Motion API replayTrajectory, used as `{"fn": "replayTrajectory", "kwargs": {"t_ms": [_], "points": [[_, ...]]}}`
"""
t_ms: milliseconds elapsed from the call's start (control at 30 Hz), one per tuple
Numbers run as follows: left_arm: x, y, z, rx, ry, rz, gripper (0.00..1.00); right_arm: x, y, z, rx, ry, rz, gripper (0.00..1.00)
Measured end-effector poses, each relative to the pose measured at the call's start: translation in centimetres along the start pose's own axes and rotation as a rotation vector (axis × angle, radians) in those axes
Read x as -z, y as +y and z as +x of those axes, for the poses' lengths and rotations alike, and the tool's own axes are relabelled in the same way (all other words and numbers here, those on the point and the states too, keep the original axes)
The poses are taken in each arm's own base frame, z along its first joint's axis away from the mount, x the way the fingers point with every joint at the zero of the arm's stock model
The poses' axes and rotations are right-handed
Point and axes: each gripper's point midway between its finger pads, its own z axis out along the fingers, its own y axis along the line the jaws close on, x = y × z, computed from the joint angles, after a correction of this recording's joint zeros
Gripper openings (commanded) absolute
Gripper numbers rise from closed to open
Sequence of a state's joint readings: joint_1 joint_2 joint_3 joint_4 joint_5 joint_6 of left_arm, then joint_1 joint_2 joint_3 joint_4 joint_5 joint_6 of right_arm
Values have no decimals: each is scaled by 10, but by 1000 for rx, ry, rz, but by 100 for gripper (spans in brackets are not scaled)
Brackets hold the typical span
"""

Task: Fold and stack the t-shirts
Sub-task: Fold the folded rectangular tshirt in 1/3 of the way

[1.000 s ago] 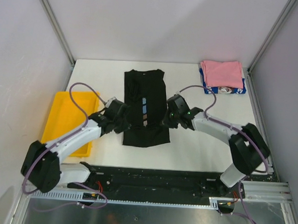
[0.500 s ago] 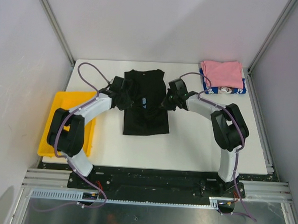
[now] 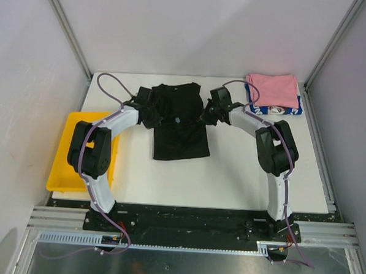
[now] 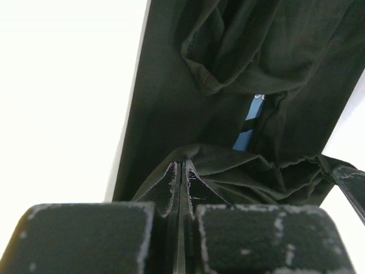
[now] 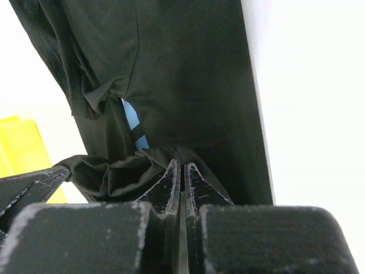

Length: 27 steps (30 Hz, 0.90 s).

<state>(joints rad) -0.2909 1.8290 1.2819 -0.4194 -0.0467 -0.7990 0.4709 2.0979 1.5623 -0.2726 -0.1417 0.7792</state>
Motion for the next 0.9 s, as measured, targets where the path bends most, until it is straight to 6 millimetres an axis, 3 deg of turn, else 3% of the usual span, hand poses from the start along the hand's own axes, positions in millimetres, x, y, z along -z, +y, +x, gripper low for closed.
{"fn": "replayTrajectory", "kwargs": {"t_ms": [567,700,800,900], "points": [[-14,6,-22,22,1,1,1,-7,3,-29,-10,-32,-18,1],[-16,1,-27,11,4,20,16,-7,6,-35,-12,-41,-24,18],[-21,-2,-33,-5,13,41,40,-9,5,-40,-16,-47,-24,37],[-22,2,-39,-16,14,49,58,-11,2,-46,-20,-45,-19,46]]}}
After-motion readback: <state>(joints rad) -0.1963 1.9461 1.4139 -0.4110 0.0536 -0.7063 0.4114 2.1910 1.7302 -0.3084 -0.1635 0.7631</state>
